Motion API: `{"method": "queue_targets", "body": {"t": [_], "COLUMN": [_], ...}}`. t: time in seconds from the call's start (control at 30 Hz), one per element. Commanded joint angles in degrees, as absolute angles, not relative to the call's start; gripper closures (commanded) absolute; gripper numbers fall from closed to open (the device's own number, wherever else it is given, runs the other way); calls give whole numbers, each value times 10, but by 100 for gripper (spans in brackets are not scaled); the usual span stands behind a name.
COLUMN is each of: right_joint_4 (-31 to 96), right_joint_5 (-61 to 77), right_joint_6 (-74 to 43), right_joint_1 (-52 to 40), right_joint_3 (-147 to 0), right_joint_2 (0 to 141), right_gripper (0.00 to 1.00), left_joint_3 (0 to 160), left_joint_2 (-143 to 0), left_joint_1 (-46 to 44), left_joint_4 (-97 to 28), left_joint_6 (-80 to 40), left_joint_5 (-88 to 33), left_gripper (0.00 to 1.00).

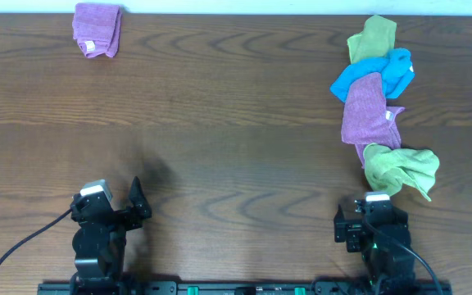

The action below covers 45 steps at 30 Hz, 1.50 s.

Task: Fold the cloth
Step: 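Move the right gripper toward the green cloth at the pile's bottom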

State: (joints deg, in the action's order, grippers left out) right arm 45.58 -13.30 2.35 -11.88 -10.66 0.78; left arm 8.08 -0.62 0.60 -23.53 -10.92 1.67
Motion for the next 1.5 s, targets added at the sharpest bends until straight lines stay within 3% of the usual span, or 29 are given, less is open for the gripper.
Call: {"method": "queue_targets", "body": {"t": [0.0, 1.37, 1.47], "right_joint_4": [456, 456, 369], "right_joint_5": [-133, -133, -133], "right_joint_6": [31, 31, -2], "right_joint_1": [-123, -123, -123], "right_joint_3": [-100, -100, -100], "right_joint_2": [3, 3, 3], "right_gripper": [1, 1, 1], "left_joint_3": [69, 69, 69], "left_joint_2": [-3, -3, -3], "left_joint_1": [7, 7, 7], "left_joint_4": [-237, -237, -237], "left_joint_6": [-116, -116, -116], "left_joint_5": [15, 15, 15], "left_gripper": [5, 5, 5]}}
